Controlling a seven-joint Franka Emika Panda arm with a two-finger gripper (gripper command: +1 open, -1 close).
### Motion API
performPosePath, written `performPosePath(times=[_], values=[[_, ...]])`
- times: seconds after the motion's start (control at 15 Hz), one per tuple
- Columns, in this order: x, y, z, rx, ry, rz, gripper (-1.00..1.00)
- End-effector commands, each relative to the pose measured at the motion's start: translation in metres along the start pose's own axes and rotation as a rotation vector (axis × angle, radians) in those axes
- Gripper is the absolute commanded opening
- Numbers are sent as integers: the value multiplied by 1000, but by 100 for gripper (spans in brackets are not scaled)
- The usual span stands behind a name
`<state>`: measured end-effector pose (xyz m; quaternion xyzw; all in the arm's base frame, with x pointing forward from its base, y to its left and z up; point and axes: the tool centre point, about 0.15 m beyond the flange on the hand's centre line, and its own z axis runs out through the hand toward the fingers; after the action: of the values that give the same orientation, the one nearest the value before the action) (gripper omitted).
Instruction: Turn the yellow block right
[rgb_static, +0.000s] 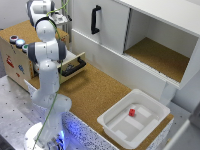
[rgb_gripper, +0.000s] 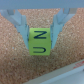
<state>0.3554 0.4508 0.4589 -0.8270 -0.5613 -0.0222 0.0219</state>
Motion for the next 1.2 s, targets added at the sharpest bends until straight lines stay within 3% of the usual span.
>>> performPosePath(times=[0.0,0.13,0.27,0.47,0.73,0.87,0.93,1.07,1.13], values=[[42,-20,7,10,-205,298,-100],[44,-23,6,16,-195,462,-100],[45,-26,7,-44,-233,668,-100],[41,-15,19,-38,-193,880,-100],[42,7,16,-149,-255,1001,-100],[39,10,23,-122,-198,1060,-100],[36,12,27,-95,-137,1106,-100],[28,13,21,-113,-107,1177,-100],[23,14,16,-93,-90,1181,100]])
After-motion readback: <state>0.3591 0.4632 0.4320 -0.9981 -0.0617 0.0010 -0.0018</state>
